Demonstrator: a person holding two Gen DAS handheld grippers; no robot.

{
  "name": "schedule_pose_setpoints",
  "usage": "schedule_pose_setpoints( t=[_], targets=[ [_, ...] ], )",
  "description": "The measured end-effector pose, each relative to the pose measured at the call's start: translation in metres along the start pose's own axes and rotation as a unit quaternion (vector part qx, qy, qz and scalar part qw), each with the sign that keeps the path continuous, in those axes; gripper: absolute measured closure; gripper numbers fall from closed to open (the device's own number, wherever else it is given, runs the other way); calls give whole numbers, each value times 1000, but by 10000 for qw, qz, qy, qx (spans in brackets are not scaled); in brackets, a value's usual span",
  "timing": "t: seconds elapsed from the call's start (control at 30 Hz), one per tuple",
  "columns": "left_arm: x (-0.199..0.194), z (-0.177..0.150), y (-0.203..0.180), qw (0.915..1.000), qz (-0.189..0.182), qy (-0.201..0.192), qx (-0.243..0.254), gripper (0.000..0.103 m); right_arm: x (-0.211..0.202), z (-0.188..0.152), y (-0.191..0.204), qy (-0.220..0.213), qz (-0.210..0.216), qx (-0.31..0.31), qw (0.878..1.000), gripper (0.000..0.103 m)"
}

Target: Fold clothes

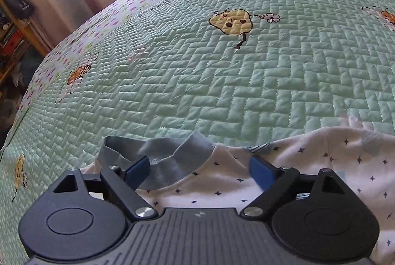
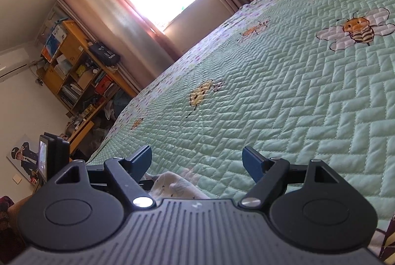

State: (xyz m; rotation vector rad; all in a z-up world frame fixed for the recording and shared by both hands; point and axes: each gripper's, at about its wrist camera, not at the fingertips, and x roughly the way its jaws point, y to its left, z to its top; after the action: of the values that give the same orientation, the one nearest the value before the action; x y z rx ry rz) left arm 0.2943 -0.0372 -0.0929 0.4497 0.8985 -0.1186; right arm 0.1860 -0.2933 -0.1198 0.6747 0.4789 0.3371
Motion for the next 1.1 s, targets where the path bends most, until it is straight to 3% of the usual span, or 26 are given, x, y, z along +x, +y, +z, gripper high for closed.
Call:
schedule_pose_setpoints(
  t=[0.27,0.47,0.67,0.9,1.1],
  targets=[
    [-5,1,-15,9997,-123,-60,223,54,-2,-3,12,-72,155,-232,9996,22],
    [-7,2,-28,9990,0,-62,440,70,-3,-3,11,-99,130,-225,9996,22],
    [-6,5,-30,9989,98,-15,451,80,-4,-5,11,-131,116,-215,9996,22],
    [-7,6,-31,9989,182,3,434,84,-7,-5,11,-211,119,-182,9995,22],
    [-16,18,-24,9996,151,-218,91,89,-21,-3,8,-596,132,-54,9981,22]
  ],
)
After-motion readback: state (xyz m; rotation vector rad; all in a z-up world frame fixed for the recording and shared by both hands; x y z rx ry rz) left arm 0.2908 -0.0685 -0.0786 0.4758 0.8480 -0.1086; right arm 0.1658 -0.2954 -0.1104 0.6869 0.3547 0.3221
